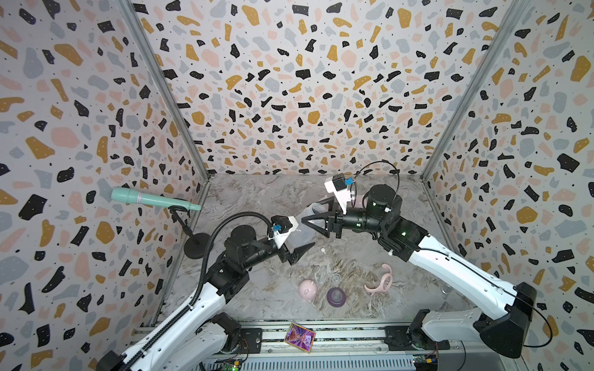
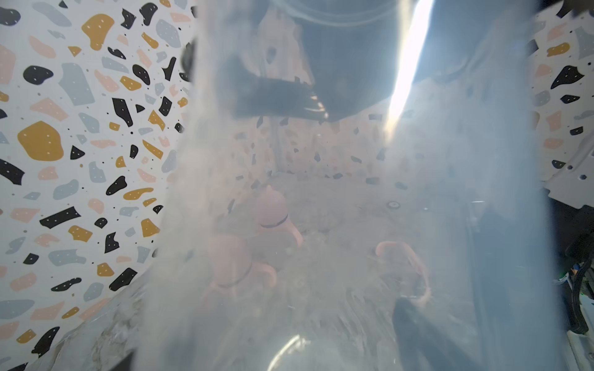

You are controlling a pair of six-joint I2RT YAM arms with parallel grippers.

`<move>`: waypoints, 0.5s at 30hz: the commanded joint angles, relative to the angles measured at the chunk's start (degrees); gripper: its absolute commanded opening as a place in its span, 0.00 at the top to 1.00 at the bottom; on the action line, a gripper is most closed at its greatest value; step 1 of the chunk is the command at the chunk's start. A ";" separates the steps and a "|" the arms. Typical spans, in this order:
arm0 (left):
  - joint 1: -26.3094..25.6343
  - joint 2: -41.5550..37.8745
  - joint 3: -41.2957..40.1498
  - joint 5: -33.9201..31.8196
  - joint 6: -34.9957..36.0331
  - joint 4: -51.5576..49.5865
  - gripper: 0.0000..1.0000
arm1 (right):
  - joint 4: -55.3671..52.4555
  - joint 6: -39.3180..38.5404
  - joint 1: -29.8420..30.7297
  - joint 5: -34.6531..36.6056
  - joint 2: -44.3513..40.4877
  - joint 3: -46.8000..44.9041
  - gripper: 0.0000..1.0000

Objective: Assemble the baby bottles
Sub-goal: Pick up the baby bottle from the center of the board.

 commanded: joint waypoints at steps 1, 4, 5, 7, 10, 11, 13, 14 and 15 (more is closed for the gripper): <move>-0.20 -0.68 2.34 2.58 -3.94 6.20 0.07 | 6.74 2.93 0.12 -2.14 -2.11 -1.17 0.76; -0.15 -0.63 2.42 3.96 -5.77 7.27 0.09 | 8.30 3.89 0.29 -3.18 -2.14 -2.21 0.77; -0.20 -0.53 2.36 4.16 -6.13 7.53 0.10 | 9.44 4.62 0.31 -3.50 -2.25 -2.70 0.77; -0.20 -0.42 2.25 4.50 -6.57 7.96 0.12 | 11.33 5.86 0.43 -4.41 -2.43 -3.69 0.77; -0.20 0.02 2.17 5.39 -6.89 8.26 0.18 | 11.26 6.06 0.88 -4.65 -2.27 -4.01 0.77; -0.20 0.32 2.28 5.79 -7.00 8.27 0.22 | 11.29 6.11 1.00 -4.60 -2.25 -4.20 0.77; -0.21 0.70 2.42 6.08 -7.02 7.73 0.29 | 11.74 6.50 1.09 -4.57 -2.39 -4.74 0.76; -0.20 0.90 2.52 5.95 -6.90 7.25 0.33 | 11.62 6.53 1.09 -4.64 -2.25 -4.82 0.76; -0.20 0.99 2.55 5.72 -6.91 6.81 0.35 | 11.32 6.38 1.09 -4.54 -2.25 -4.82 0.75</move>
